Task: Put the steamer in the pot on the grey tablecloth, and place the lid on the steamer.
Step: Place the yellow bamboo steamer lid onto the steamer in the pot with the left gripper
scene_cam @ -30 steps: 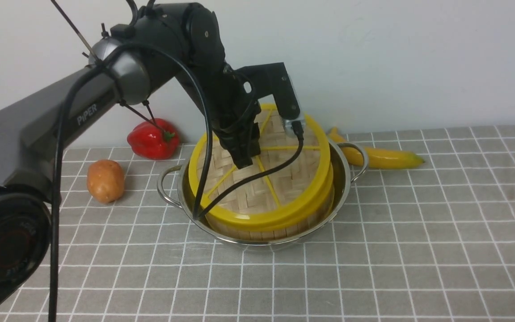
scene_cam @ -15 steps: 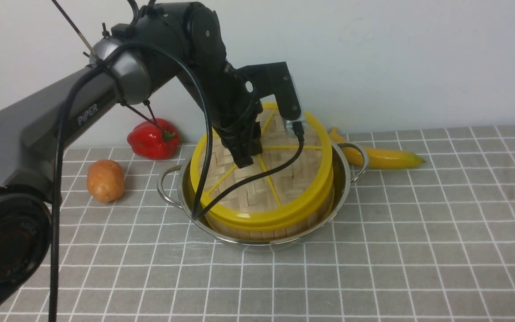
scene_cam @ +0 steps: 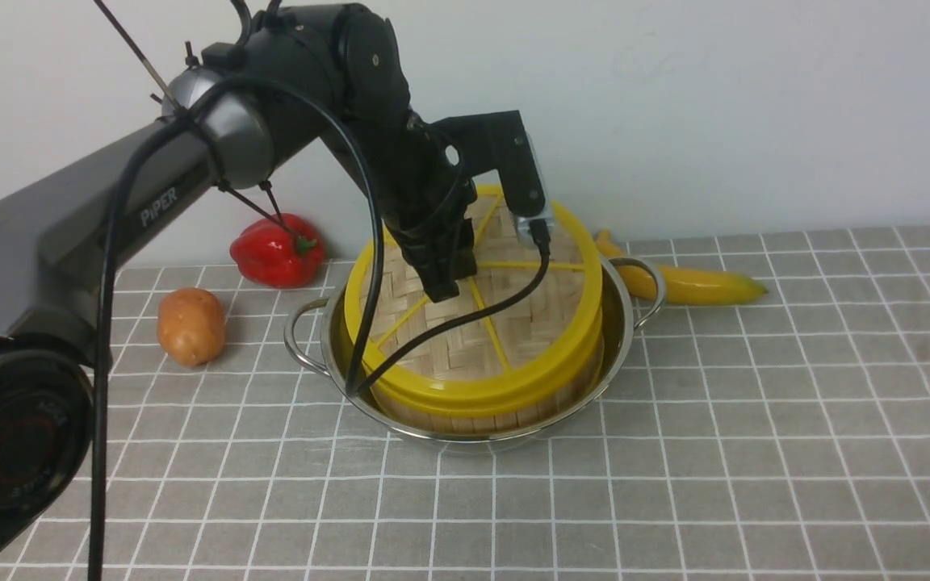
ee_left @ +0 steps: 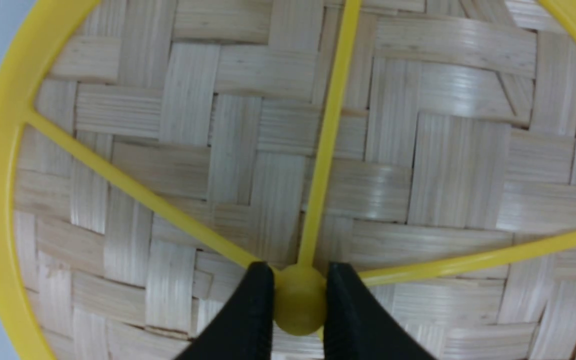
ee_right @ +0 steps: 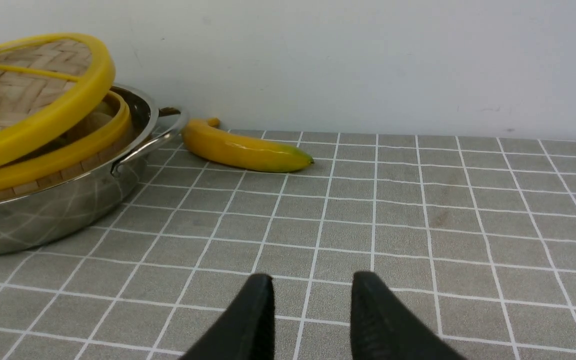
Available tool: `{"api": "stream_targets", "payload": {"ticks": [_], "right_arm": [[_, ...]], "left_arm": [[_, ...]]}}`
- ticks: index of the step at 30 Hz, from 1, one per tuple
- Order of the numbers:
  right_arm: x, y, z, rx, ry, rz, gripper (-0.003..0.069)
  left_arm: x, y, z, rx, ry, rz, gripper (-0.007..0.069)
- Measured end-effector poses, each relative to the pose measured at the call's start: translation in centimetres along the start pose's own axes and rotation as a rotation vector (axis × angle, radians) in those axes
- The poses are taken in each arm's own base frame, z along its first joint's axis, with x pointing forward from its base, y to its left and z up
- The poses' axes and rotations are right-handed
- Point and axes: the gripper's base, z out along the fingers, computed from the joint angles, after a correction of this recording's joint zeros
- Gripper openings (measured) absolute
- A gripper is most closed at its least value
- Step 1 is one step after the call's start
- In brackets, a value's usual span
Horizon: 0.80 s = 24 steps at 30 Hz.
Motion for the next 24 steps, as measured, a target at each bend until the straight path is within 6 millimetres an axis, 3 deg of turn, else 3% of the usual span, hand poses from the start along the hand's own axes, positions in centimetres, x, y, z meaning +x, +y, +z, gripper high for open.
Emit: {"api": "stream_targets", "payload": {"ticks": [24], "right_arm": [[0.0, 0.0, 0.0, 0.0, 0.0, 0.0, 0.0242]], "left_arm": [[0.12, 0.05, 0.97, 0.008, 0.006, -0.007, 0.0117]]}}
